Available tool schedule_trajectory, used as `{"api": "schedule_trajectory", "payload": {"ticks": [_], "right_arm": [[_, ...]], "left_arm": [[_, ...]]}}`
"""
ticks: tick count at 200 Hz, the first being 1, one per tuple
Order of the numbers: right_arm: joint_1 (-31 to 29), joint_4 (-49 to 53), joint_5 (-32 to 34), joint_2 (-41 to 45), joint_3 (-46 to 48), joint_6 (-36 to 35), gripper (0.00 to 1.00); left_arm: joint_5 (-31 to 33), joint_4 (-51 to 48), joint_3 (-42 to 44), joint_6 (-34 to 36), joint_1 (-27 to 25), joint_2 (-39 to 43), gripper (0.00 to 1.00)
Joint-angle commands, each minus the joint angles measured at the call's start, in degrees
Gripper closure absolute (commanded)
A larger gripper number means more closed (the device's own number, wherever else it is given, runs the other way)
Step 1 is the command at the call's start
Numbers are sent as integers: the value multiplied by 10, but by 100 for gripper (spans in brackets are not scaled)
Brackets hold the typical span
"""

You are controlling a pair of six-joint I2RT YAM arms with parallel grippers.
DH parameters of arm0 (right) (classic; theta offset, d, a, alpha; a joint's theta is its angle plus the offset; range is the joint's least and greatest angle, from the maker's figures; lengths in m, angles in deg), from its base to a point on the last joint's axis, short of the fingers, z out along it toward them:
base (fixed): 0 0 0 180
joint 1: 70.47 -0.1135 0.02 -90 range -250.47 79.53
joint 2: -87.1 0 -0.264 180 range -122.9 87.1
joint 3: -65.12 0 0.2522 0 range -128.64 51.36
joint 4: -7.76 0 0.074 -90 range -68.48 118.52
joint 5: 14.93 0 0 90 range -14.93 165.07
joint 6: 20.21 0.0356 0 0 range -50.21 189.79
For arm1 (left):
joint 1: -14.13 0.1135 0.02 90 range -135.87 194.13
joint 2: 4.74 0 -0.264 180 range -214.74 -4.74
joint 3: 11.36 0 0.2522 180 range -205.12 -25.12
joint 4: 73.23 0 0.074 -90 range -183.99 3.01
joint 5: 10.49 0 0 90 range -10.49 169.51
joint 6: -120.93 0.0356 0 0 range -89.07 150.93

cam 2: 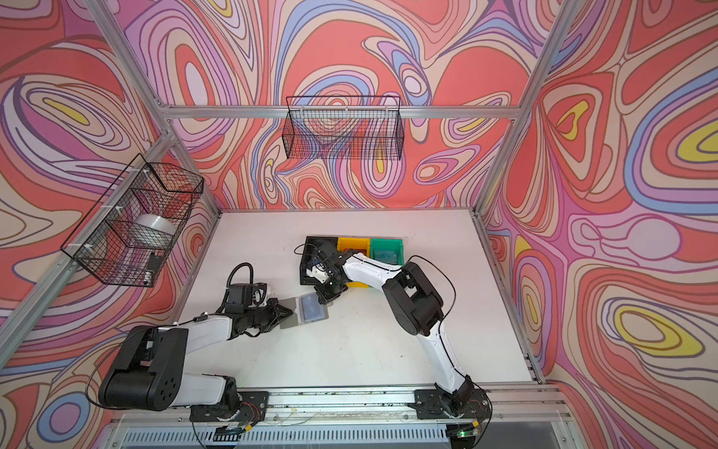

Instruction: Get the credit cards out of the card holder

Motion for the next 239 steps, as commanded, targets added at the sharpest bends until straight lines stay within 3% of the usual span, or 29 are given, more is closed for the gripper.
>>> {"api": "schedule_trajectory", "payload": {"ticks": [1,195,239], "right_arm": [[-1,-1,3,-23,-11,2,100],[-21,5,1,-44,-18,16,100],[-22,10,6,-39,-22,14,100]], "left_arm": [[11,0,5,12,2,-2,94],[7,30,16,12,2,-25,94],[15,-16,3,15,2,10,94]]}}
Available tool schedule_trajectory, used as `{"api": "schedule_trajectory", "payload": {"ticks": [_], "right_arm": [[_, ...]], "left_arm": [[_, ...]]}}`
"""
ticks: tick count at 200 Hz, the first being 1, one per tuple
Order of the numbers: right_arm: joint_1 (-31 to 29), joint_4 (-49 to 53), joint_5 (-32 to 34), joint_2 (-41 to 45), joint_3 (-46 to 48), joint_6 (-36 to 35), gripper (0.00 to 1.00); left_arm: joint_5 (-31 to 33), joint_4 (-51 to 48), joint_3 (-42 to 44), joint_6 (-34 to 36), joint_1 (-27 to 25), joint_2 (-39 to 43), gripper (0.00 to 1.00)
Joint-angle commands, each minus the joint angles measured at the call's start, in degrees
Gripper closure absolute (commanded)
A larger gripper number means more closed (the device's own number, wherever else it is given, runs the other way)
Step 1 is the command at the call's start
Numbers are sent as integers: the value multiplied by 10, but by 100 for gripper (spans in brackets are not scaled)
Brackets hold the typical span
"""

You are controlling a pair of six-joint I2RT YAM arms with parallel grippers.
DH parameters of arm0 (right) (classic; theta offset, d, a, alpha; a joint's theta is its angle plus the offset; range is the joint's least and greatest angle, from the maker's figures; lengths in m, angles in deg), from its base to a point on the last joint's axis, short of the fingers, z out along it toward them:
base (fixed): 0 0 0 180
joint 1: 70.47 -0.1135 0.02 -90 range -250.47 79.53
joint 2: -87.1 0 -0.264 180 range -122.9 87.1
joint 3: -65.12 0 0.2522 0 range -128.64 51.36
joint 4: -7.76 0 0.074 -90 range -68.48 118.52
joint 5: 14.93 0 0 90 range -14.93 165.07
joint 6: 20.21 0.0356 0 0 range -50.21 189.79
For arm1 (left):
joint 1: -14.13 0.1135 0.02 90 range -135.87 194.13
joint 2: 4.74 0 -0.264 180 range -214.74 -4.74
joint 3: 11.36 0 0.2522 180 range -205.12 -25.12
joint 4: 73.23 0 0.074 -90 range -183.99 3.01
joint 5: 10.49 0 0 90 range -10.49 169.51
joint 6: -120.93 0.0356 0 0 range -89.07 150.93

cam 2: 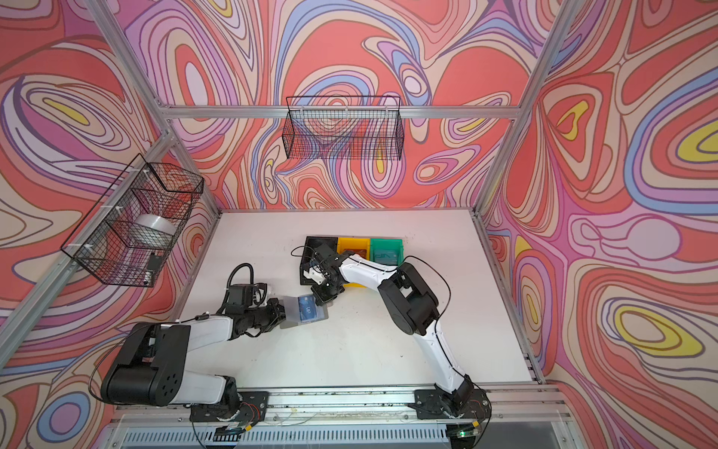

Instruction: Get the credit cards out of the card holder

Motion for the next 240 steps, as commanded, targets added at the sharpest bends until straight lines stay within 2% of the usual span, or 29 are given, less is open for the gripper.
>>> {"api": "schedule_trajectory", "payload": {"ticks": [1,26,51,64,88,112,174,240], "right_arm": [[-9,14,8,-18,-7,-1,100],[-9,15,6,-23,-5,-1,100],[-9,11,2,-25,2,0,100],[-9,9,0,-26,4,-1,100],[-9,8,-3,-25,7,-1,100],[-9,7,-4,-27,8,-4,100],[-9,4,-7,-27,17,-5,100],[-9,7,-6,-25,22,-7,100]], "left_arm": [[20,-47,-4,11,1,24,94],[59,-150,-35,31,2,87,91],[87,-239,-60,38,5,157,81],[85,-265,-70,38,8,183,76],[74,-268,-74,32,8,205,75],[47,-229,-60,13,8,192,75],[-41,24,1,-67,6,55,75],[-49,74,-7,-70,-3,-7,74]]}}
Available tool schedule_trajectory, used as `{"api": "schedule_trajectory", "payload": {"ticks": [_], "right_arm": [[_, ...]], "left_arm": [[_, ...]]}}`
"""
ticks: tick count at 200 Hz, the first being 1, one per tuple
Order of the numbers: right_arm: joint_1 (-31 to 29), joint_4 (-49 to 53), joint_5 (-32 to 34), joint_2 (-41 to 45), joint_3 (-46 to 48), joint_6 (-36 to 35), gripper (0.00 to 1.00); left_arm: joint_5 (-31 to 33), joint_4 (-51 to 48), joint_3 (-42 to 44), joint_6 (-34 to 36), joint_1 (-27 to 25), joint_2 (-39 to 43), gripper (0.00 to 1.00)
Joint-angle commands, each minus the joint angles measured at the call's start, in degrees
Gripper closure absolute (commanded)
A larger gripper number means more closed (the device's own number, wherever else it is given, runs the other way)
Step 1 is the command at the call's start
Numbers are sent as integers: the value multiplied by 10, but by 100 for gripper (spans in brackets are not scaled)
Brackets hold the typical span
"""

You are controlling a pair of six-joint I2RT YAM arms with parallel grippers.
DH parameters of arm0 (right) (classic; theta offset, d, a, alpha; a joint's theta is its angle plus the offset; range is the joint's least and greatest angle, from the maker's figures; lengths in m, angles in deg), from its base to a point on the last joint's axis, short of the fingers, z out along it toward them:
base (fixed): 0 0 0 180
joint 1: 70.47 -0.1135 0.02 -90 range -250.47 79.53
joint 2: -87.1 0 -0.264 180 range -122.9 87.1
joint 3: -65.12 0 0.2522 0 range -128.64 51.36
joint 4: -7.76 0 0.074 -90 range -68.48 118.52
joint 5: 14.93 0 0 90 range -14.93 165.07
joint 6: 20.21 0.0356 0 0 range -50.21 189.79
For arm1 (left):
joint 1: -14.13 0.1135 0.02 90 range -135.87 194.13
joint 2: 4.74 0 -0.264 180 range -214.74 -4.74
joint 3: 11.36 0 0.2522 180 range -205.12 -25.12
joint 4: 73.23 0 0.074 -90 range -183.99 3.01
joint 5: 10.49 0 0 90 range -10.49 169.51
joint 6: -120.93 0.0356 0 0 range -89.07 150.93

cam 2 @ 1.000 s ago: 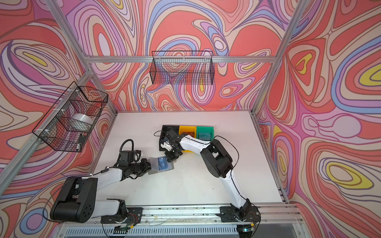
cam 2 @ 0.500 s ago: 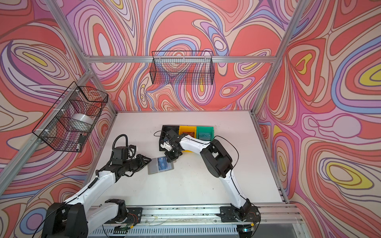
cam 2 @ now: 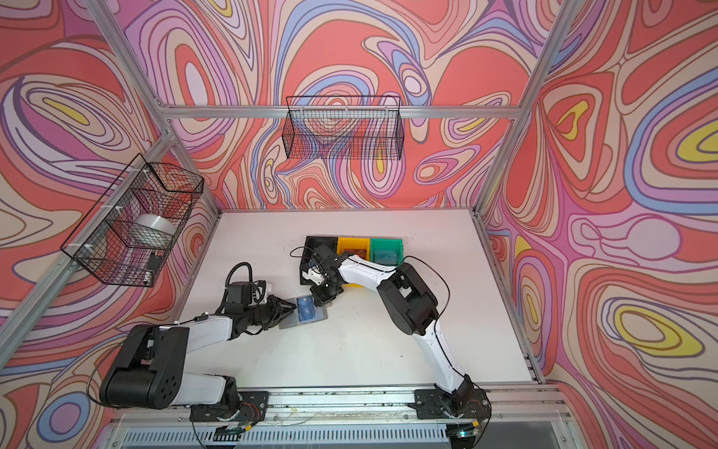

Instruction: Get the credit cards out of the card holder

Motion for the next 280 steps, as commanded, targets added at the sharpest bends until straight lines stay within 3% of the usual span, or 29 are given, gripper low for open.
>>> {"api": "schedule_trajectory", "payload": {"ticks": [1,52,195,280], "right_arm": [[-6,15,5,-22,19,-6,100],[-6,17,4,-25,19,-8,100],[-6,29,1,-37,8,-13,100],[-6,30,0,-38,12,-13,100]], "left_arm": [[-10,38,-4,-8,-3,-11,75],[-14,58,-3,-9,-3,-36,82],[-20,88,-4,-6,-11,-79,85],[-17,84,2,0,-13,-81,96]]}}
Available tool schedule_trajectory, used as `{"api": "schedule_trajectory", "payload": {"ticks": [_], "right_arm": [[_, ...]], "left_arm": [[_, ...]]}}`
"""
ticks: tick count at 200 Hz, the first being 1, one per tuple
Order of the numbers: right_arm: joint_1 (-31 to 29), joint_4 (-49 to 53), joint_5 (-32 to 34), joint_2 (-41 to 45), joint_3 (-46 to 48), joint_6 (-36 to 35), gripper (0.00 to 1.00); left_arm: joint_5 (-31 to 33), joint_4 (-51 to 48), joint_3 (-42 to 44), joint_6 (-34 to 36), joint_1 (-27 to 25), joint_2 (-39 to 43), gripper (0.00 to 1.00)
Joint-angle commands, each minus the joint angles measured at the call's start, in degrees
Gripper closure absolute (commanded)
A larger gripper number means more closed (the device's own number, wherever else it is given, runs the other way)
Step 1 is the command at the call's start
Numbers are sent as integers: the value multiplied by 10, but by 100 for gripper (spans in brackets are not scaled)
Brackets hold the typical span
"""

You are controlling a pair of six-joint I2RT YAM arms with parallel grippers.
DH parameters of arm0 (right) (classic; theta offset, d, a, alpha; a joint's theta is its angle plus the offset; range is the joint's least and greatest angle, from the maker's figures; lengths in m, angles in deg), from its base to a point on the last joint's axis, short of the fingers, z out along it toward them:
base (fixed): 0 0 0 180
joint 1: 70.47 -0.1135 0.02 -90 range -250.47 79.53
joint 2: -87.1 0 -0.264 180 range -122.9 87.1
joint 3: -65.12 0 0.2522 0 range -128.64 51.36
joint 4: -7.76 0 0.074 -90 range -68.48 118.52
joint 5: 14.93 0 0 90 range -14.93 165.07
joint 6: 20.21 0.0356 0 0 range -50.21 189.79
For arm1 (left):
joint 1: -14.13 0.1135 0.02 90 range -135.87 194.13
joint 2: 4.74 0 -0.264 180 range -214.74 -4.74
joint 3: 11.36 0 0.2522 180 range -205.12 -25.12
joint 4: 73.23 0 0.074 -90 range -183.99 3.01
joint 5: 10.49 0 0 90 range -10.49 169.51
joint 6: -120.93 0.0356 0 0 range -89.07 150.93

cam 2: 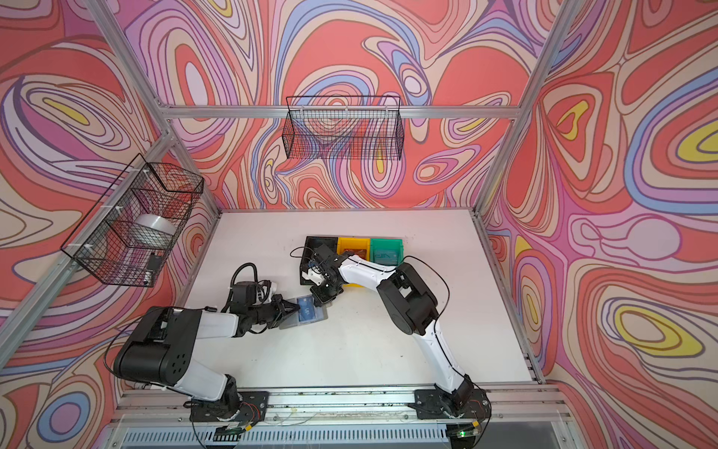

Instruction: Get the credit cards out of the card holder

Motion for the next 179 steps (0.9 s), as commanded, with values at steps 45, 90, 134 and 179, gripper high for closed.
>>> {"api": "schedule_trajectory", "payload": {"ticks": [45,90,134,179], "right_arm": [[-8,30,7,-37,13,-4,100],[-7,31,7,-38,15,-3,100],[-7,33,7,-41,14,-1,100],[-7,34,6,-41,12,0,100]], "left_arm": [[6,-5,5,6,-3,-3,97],[12,-20,8,15,-1,-3,96],[7,-22,17,20,10,0,96],[2,-30,21,25,21,5,97]]}}
